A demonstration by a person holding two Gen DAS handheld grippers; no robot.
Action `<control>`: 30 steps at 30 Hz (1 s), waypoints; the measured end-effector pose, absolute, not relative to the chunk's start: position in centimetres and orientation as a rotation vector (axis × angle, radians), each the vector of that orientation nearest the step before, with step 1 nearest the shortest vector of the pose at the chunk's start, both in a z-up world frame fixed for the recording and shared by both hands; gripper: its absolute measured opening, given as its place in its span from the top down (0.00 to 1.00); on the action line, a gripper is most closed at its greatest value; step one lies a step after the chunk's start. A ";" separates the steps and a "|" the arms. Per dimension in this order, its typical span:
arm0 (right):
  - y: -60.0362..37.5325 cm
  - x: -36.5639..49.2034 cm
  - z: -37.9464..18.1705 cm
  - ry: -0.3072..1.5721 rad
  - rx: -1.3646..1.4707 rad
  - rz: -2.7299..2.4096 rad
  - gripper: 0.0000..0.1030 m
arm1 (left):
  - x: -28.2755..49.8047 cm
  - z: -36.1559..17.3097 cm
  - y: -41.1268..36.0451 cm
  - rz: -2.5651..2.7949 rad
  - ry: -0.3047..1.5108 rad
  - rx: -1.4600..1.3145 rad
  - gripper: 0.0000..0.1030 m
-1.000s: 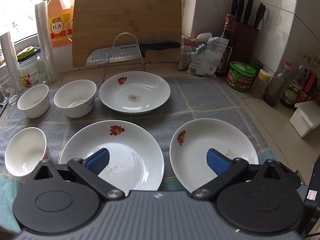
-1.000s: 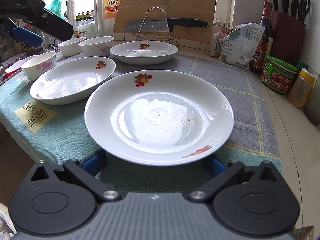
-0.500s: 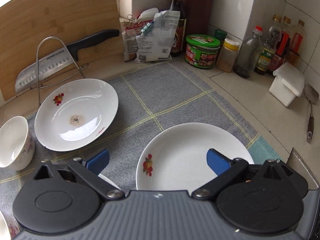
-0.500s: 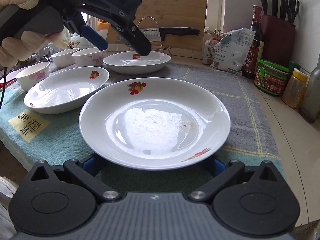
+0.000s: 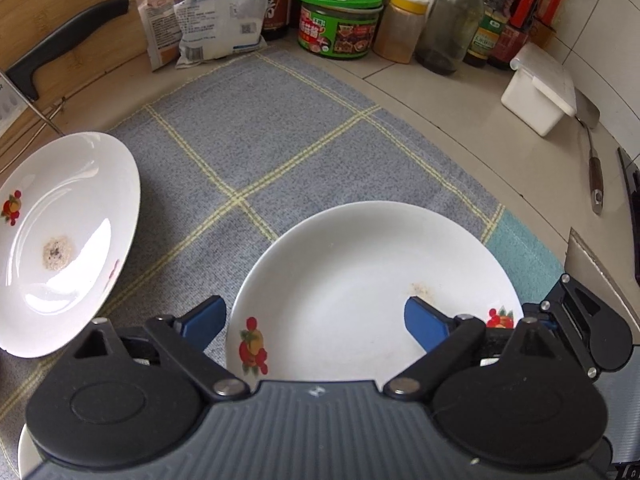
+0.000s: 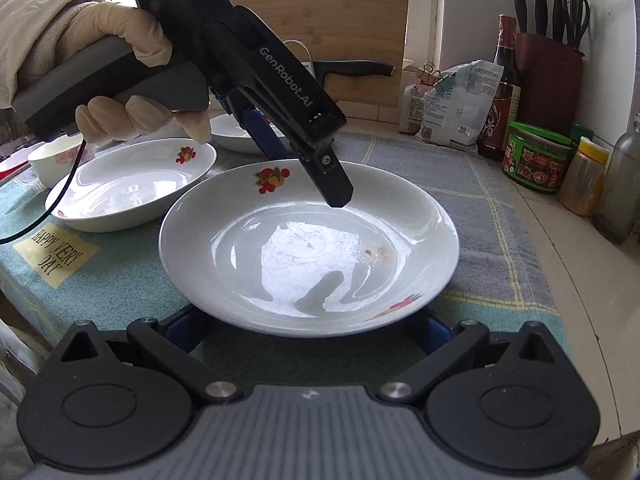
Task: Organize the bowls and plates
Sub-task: 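Lift the held plate with the left gripper toward the green jar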
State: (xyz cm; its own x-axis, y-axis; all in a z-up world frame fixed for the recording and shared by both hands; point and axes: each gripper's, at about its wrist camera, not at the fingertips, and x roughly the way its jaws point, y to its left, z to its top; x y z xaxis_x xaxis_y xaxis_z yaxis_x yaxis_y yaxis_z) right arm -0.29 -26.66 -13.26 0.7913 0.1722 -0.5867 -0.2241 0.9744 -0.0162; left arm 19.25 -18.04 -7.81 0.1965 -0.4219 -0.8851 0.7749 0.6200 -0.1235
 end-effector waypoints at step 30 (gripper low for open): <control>-26.4 0.3 -12.8 0.664 -0.094 0.218 0.00 | 20.4 -8.6 -19.8 -1.002 1.164 0.526 0.17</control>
